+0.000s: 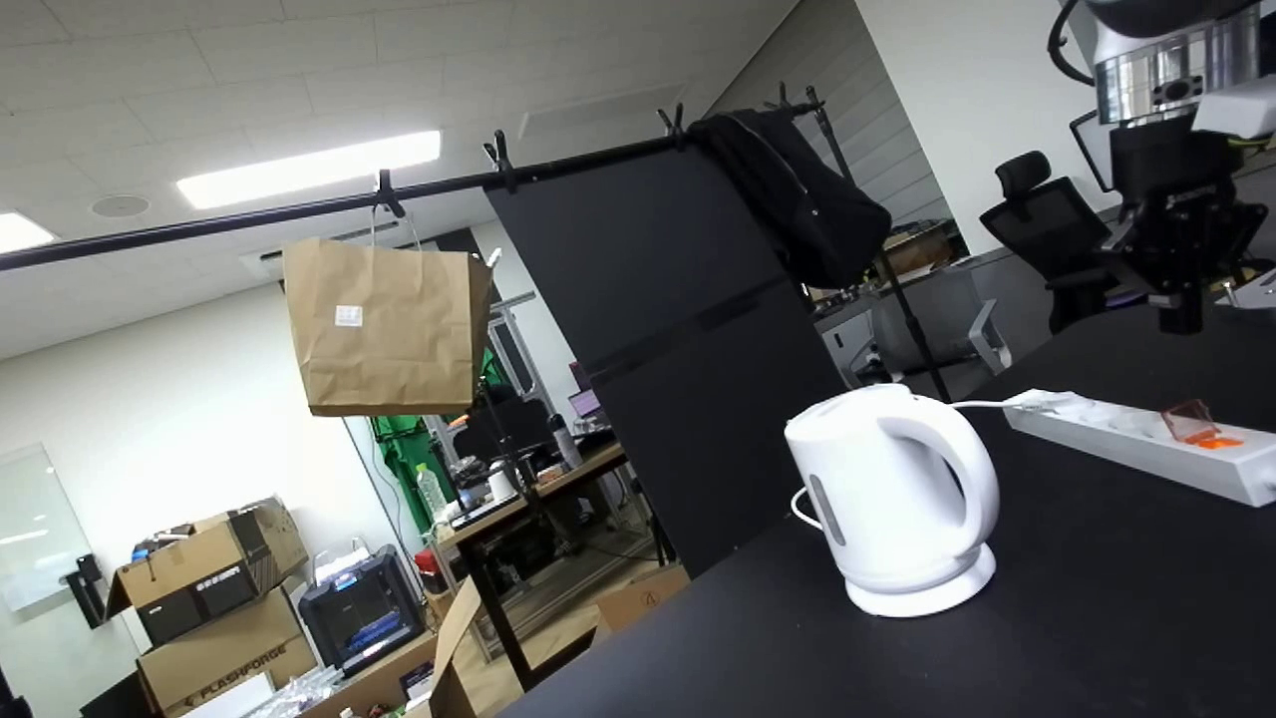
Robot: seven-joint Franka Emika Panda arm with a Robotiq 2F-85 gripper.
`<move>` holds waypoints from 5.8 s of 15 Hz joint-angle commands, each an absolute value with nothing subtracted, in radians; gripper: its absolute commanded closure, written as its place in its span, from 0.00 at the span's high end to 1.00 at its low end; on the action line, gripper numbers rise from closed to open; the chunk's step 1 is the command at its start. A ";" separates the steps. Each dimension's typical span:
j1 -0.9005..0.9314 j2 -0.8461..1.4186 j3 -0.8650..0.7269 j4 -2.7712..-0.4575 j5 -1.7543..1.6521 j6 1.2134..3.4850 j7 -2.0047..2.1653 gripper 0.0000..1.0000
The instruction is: Turn off the switch on the adapter
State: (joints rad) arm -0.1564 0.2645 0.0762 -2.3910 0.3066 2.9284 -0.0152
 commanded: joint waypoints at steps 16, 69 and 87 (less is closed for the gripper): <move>-0.221 0.380 0.115 -2.313 0.354 2.902 -0.095 0.00; -0.250 0.580 0.181 -2.305 0.220 3.158 -0.191 0.00; 0.417 0.554 -0.307 -2.429 0.209 3.316 -0.062 0.00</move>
